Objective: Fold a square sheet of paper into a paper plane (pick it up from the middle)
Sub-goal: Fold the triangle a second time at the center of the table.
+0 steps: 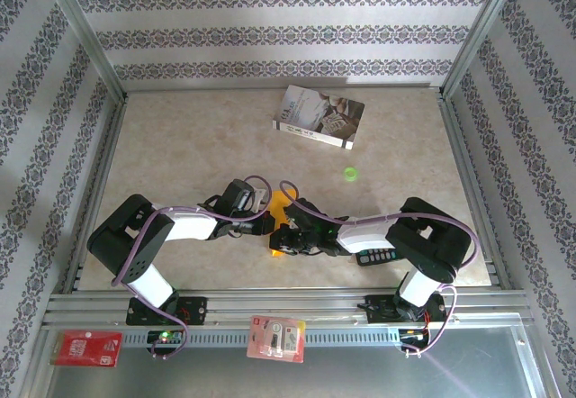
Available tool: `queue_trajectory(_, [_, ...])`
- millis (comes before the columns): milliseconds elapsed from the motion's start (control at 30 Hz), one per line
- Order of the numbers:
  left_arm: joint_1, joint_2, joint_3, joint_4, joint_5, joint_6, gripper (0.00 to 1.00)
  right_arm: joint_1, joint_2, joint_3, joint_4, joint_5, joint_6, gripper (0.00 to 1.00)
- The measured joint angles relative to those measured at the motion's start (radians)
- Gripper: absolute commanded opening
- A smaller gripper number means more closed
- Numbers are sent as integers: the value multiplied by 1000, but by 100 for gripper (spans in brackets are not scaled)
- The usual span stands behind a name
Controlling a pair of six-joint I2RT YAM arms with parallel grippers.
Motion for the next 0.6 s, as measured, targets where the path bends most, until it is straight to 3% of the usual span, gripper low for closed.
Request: queue_trajectory(600, [0, 2, 0, 0, 0, 0, 0, -1, 23, -19, 37, -4, 26, 12])
